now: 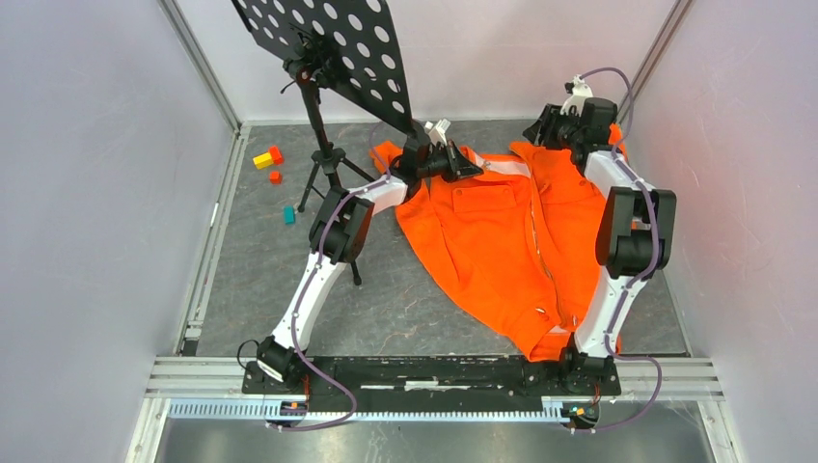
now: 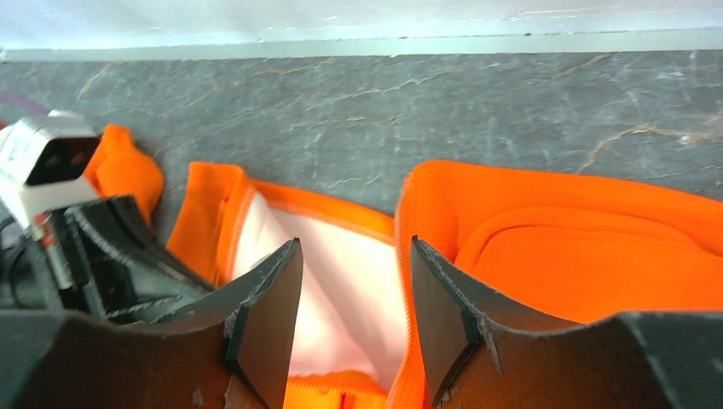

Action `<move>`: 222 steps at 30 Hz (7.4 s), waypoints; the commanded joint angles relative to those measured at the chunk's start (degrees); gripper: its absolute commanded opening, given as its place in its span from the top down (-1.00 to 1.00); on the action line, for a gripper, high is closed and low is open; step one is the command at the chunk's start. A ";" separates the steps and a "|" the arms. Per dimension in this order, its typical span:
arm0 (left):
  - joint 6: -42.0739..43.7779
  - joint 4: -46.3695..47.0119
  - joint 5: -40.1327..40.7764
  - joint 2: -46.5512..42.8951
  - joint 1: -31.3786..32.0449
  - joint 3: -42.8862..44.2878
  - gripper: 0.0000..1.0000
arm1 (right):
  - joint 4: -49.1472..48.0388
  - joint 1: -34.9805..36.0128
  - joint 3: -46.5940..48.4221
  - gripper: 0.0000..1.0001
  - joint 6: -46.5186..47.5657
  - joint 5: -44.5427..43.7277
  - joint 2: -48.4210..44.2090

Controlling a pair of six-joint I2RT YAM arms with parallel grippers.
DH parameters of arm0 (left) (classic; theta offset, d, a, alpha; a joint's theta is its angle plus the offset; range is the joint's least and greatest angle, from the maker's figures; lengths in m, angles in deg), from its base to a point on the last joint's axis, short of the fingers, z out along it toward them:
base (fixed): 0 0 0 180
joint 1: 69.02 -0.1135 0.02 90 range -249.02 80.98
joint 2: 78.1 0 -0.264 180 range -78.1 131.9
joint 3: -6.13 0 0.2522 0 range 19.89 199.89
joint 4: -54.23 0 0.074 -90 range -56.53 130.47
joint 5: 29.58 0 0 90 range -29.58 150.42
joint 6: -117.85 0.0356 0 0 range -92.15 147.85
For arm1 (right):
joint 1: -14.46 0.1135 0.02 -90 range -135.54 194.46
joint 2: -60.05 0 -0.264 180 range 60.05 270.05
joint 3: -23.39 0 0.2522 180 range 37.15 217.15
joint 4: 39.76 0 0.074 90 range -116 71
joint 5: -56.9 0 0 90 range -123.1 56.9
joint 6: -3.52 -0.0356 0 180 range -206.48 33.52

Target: Zip up the jacket

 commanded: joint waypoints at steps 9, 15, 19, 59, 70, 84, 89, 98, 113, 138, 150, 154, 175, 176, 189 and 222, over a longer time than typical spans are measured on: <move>1.38 4.28 0.30 -3.54 0.04 -3.34 0.95 | 2.07 0.07 13.97 -0.01 4.63 -3.36 13.57; 0.90 4.11 0.19 -2.74 0.08 -1.17 0.95 | 0.86 1.32 18.51 -0.04 4.64 -4.16 18.94; 0.72 4.11 0.16 -2.65 0.17 -0.45 0.95 | 1.06 2.42 20.97 -0.04 4.65 -7.30 21.49; 9.14 2.79 -4.08 -1.89 0.87 2.81 0.95 | 2.20 3.94 22.78 0.80 8.20 -5.49 18.77; 19.20 1.24 -7.28 -5.07 1.27 1.45 0.95 | -4.13 -1.05 6.30 0.70 6.61 17.66 7.15; 16.36 6.11 -11.76 -6.30 1.93 0.62 0.95 | -30.76 -2.92 -3.84 0.97 -16.28 32.93 9.78; 15.20 10.28 -15.03 -5.51 1.93 0.52 0.95 | -44.33 -2.92 -12.09 1.00 -25.01 37.69 7.89; 19.01 17.99 -20.78 -5.10 2.02 -1.31 0.95 | -106.62 -3.10 -7.57 1.00 -79.06 48.60 17.45; 23.09 16.50 -10.90 -8.16 1.93 -5.00 0.95 | -39.34 -5.45 -19.01 1.00 -15.89 31.54 -0.26; 23.27 28.53 -20.87 -12.52 3.25 -10.53 0.95 | -20.82 -0.63 -14.90 1.00 -0.64 31.71 1.86; 25.47 22.80 -9.89 -10.35 1.93 -10.02 0.95 | -53.86 1.19 -31.06 1.00 -25.40 33.22 -13.49; 25.05 23.36 -11.15 -10.90 1.94 -11.05 0.95 | -41.24 2.18 -29.69 1.00 -13.89 30.31 -19.38; 13.64 37.02 -18.74 -12.96 1.93 -14.84 0.95 | -15.69 0.25 -22.35 1.00 13.33 29.39 -13.82; 13.01 37.75 -18.91 -12.88 1.93 -14.94 0.95 | -17.07 0.25 -22.64 1.00 11.05 30.02 -13.39; 11.61 38.57 -20.25 -11.30 1.93 -13.45 0.95 | -32.21 -0.11 -25.87 1.00 -0.59 35.87 -11.93; 10.59 40.06 -21.12 -10.61 0.61 -12.57 0.95 | -30.55 -1.25 -26.16 1.00 0.49 39.83 -11.83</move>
